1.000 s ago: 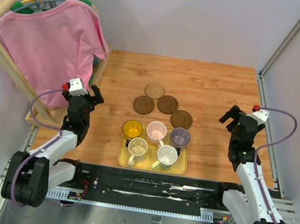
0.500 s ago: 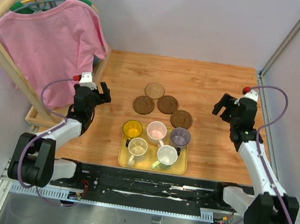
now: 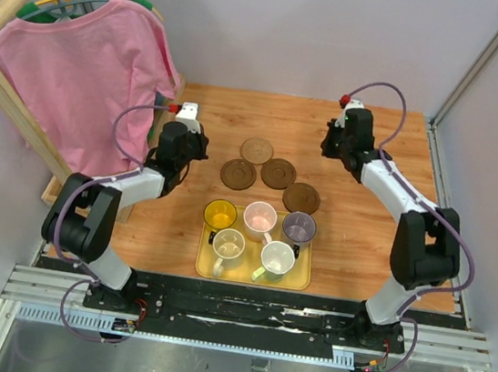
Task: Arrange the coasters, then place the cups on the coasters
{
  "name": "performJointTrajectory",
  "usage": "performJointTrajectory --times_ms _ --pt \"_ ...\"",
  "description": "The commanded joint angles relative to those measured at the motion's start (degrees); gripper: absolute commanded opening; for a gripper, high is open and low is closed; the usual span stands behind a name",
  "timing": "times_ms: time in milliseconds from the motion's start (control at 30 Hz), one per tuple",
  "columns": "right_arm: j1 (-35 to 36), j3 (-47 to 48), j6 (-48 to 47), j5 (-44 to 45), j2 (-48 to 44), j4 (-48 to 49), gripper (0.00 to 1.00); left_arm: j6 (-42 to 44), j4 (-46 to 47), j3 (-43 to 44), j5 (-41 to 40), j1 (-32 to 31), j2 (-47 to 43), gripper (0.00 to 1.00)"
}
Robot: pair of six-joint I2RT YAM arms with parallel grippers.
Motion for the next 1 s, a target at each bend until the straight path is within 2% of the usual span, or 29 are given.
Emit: performJointTrajectory --times_ms 0,233,667,967 --pt "4.4 6.3 -2.6 -3.5 7.0 -3.3 0.01 -0.9 -1.2 4.1 4.4 -1.7 5.3 0.00" --pt "8.7 11.4 -3.6 -7.1 15.4 -6.5 0.01 0.7 -5.3 9.3 5.1 -6.7 12.7 0.01" --pt "11.5 11.9 -1.5 -11.6 22.1 -9.3 0.01 -3.6 -5.7 10.3 12.2 -10.2 18.6 0.01" --pt "11.9 13.3 -0.2 -9.5 25.2 -12.3 0.01 -5.6 -8.9 12.0 8.6 -10.8 21.6 0.01"
